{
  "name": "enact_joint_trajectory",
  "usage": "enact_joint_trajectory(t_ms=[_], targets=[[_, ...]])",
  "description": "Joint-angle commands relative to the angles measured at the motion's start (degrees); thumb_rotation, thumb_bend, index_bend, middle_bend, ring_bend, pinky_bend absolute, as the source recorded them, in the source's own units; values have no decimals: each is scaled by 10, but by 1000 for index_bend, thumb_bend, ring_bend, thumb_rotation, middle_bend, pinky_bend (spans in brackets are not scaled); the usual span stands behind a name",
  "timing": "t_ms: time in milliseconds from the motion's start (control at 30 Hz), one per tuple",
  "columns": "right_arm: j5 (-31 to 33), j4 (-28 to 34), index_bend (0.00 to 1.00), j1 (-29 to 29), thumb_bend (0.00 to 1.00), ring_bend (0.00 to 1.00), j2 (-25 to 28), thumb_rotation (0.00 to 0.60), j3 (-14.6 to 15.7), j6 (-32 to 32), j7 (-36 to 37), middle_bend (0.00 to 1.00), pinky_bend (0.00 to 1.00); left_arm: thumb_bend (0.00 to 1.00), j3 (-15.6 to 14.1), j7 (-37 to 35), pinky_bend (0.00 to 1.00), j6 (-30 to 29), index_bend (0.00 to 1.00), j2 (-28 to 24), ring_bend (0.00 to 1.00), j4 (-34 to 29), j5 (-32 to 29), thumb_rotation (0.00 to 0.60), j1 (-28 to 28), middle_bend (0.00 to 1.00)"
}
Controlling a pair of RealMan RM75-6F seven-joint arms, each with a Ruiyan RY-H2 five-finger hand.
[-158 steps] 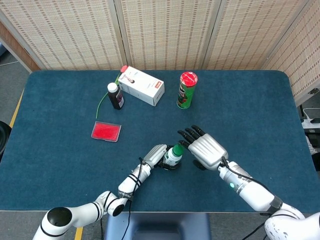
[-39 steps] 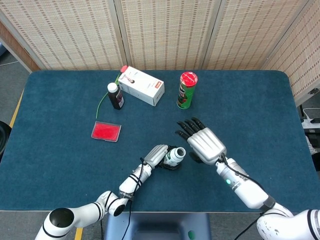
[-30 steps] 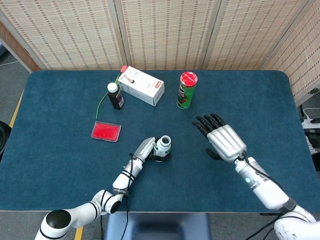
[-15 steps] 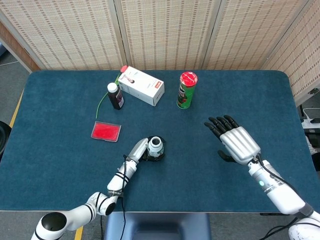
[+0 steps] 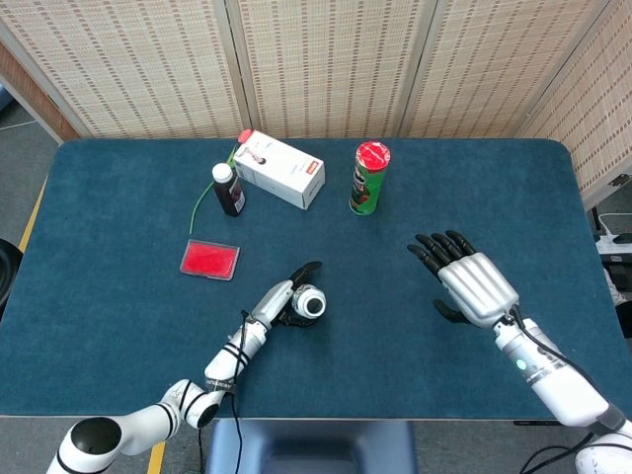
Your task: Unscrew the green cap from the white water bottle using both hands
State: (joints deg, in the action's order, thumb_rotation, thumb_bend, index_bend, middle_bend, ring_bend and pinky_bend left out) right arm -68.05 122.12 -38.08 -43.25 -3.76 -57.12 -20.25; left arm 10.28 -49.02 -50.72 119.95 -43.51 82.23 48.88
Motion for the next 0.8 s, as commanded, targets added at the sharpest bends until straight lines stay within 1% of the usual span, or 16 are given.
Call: enact_joint_trajectory(t_ms=[33,200,367,567,700,800], targets=[[-1,0,0,2,293,0,1,600,-1,2,1,0,0,309,-2,1,17,-2,0,-7,0,-8,3,600,0,0],[-2,-3,0,6,294,0,-2,600,-3,8,3,0,0,306,-2,18,13,-8,0,-25,0,-33,4,600,-3,0],[-4,-6,0,9,294,0,-5,600,-6,14,8,0,0,305,6,48,11,-18,0,-46,0,-62,-1,600,-5,0],[-8,-6,0,13,294,0,-6,600,-9,20,15,0,0,308,8,121,2,-30,0,-69,0,-93,-4,600,-8,0],[-13,-3,0,16,294,0,-3,600,-8,23,17,0,0,309,14,152,0,-39,0,-77,0,-112,-11,600,-11,0],[-16,0,0,20,293,0,1,600,-8,22,15,0,0,307,13,184,0,-41,0,-83,0,-115,-12,600,-11,0]])
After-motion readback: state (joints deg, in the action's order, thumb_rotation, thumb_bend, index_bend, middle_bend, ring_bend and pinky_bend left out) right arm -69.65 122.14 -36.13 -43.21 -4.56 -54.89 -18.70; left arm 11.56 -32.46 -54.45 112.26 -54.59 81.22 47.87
